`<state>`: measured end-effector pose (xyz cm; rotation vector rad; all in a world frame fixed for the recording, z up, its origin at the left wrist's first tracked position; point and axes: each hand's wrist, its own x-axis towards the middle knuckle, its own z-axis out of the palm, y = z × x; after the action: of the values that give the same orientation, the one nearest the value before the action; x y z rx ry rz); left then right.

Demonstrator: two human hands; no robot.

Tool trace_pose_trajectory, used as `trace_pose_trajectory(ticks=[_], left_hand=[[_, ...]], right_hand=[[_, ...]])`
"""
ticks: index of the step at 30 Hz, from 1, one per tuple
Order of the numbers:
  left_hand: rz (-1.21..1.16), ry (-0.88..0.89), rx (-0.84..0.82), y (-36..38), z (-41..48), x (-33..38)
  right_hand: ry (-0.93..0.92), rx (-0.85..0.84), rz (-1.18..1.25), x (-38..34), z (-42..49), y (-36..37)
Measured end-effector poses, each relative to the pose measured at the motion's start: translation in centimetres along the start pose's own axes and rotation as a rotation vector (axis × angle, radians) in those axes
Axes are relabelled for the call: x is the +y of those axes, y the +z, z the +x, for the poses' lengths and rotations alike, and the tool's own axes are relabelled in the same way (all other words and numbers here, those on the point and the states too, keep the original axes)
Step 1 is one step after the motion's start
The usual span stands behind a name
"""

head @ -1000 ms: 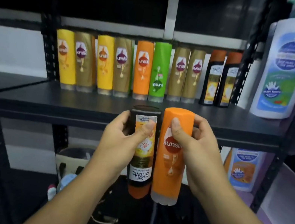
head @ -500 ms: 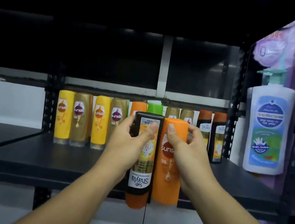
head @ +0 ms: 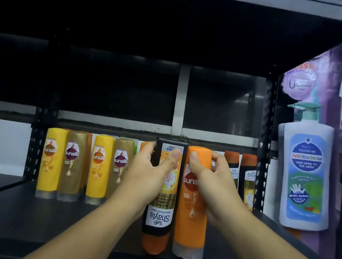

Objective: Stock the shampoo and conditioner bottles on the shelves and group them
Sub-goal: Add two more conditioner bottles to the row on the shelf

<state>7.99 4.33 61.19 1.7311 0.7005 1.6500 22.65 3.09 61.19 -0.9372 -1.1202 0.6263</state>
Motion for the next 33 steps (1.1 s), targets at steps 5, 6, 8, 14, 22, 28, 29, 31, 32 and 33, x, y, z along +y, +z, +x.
trace_pose_trajectory(ticks=[5,6,8,14,22,28,29,31,32,33], left_hand=[[-0.001,-0.012,-0.005,1.6,1.8,-1.7],[0.007,-0.013,0.004,1.9,2.1,-2.1],[-0.01,-0.034,0.02,2.5,2.7,-2.9],[-0.017,-0.061,0.021,3.0,3.8,-4.8],[0.274,-0.257,-0.363,1.9,1.7,-10.4],[0.392,-0.213,-0.29,5.1,3.8,-13.3],[0.418,-0.201,-0.292,5.7,4.3,-13.6],[0.479,-0.197,-0.29,6.9,5.2,-14.0],[0.514,-0.197,-0.283,7.4,5.7,-14.0],[0.548,-0.201,-0.274,7.9,6.2,-14.1]], right_hand=[[-0.001,0.031,0.002,1.3,1.7,-0.5],[-0.005,0.038,-0.01,1.5,2.0,-0.6],[-0.014,0.047,-0.061,2.1,2.6,-1.0],[-0.052,-0.116,-0.288,3.6,3.6,-3.1],[0.131,-0.323,-0.557,9.1,3.2,-6.5],[0.082,-0.207,-0.606,10.6,5.9,-7.4],[0.079,-0.197,-0.607,11.0,6.5,-7.6],[0.072,-0.177,-0.605,11.4,7.7,-7.9],[0.068,-0.163,-0.606,11.6,8.2,-7.9],[0.064,-0.143,-0.616,11.9,8.7,-7.9]])
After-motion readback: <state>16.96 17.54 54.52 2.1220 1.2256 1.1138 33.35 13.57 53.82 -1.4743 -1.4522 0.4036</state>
